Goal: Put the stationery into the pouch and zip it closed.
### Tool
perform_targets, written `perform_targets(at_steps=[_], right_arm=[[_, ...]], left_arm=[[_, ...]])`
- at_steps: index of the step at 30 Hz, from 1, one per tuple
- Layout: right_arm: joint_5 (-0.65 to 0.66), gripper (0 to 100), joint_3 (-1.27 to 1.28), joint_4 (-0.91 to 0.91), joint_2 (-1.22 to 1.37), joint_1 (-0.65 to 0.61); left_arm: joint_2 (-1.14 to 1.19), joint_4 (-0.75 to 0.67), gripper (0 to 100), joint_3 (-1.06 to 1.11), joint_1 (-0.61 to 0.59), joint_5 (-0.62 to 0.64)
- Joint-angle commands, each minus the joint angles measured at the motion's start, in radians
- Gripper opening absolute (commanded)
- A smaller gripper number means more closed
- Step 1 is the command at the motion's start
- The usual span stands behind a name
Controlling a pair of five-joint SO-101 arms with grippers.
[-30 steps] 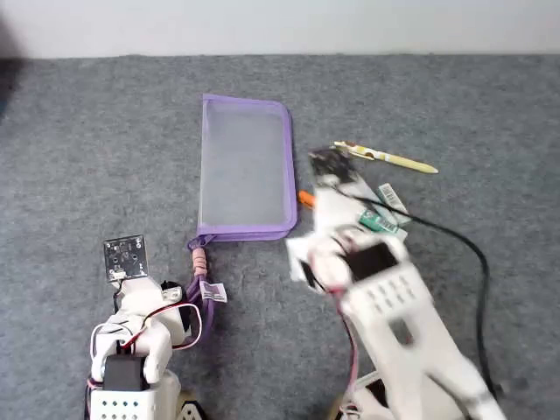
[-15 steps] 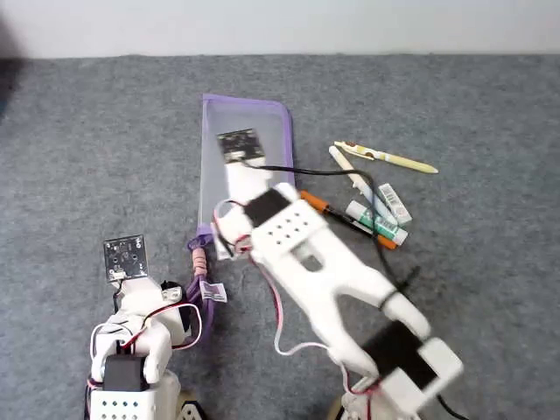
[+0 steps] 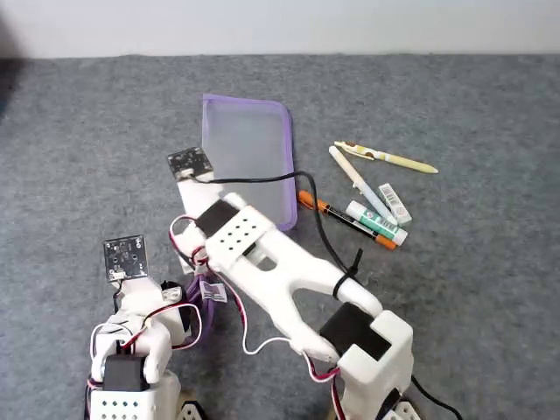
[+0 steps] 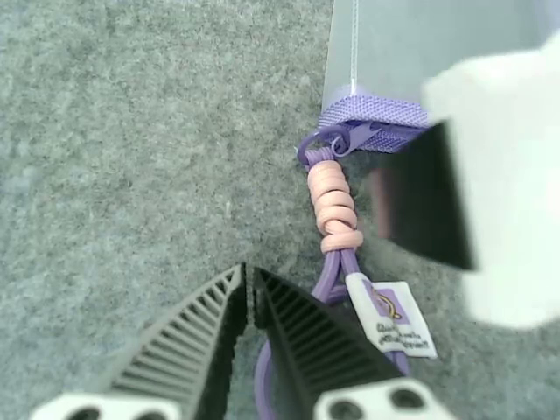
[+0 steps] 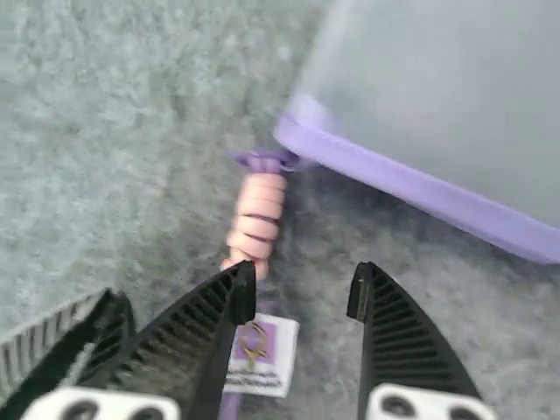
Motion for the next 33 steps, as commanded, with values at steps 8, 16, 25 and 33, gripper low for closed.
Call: perform_targets(at_steps=[8,16,25,33], right_arm=[[-0.003,19.3,-0.046,-0.139,0.050,-0.048],[-0.005,19.3,-0.110,-0.128,0.166,-0.030],[-0.003,2.3,-0.158,-0.124,0.234,-0.005],[-0.003,0.9,-0.160,-0.030,0.213,0.045]], left_arm=[[0.009,0.002,2,-0.010,-0.005,-0.009],[0.009,0.002,2,-0.010,-0.005,-0.009],[0.009,0.002,2,-0.010,-0.005,-0.009],[0.009,0.002,2,-0.010,-0.005,-0.009]])
